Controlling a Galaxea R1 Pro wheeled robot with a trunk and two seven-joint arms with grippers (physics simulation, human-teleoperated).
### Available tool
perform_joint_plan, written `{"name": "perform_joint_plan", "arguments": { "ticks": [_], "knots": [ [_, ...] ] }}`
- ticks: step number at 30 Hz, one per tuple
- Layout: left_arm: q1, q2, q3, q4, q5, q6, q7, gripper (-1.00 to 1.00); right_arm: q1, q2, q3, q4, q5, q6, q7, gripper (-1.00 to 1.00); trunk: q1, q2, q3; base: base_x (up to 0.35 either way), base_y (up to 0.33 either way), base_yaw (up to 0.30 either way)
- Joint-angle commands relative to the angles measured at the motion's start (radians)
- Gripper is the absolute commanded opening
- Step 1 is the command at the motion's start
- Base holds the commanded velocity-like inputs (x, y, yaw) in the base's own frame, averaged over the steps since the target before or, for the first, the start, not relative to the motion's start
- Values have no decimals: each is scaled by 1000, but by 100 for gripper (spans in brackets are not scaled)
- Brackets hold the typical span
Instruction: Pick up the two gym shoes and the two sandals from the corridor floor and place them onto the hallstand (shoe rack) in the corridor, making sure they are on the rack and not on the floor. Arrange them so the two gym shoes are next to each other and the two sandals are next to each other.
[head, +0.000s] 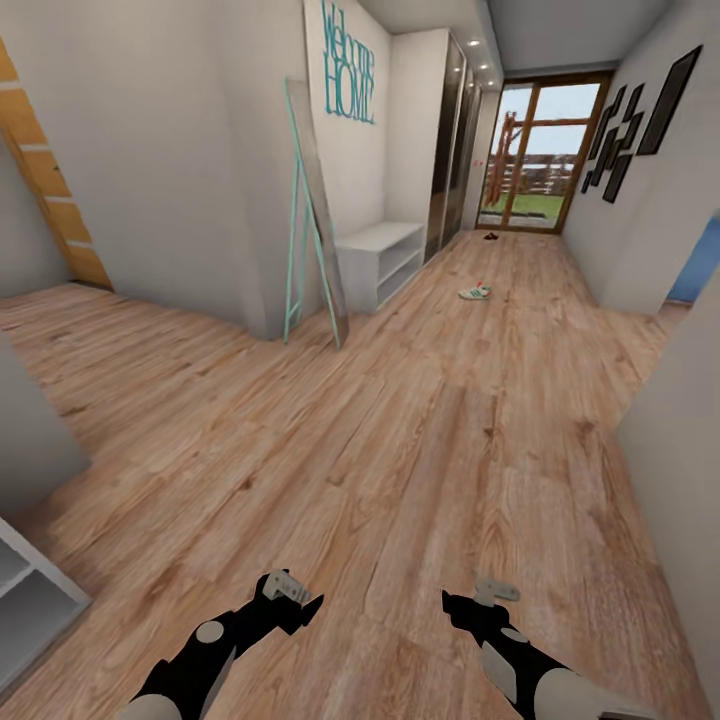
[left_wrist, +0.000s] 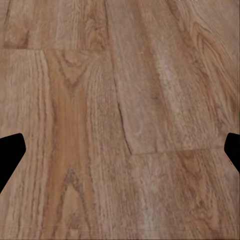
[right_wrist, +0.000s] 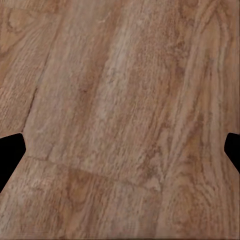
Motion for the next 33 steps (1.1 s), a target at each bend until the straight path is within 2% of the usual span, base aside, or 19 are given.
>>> {"name": "perform_joint_plan", "arguments": {
  "ticks": [1, 11, 24, 30, 33],
  "knots": [
    [0, -1, 8, -1, -11, -6, -4, 100, -1, 1, -2, 1, -10, -4, 1, 100, -4, 7, 2, 0, 0, -300],
    [0, -1, 9, 0, -11, -6, -3, 100, -1, 1, -2, 0, -10, -4, 1, 100, -42, 77, 35, 0, 0, -300],
    [0, -1, 9, 0, -10, -6, -4, 100, -1, 1, -2, 0, -10, -4, 1, 100, -42, 77, 44, 0, 0, -290],
    [0, -1, 9, 0, -11, -6, -3, 100, -1, 1, -2, 0, -10, -4, 1, 100, -42, 77, 45, 0, 0, -113],
    [0, -1, 9, 0, -11, -6, -3, 100, -1, 1, -2, 0, -11, -4, 1, 100, -31, 56, 36, 0, 0, -18]
  ]
}}
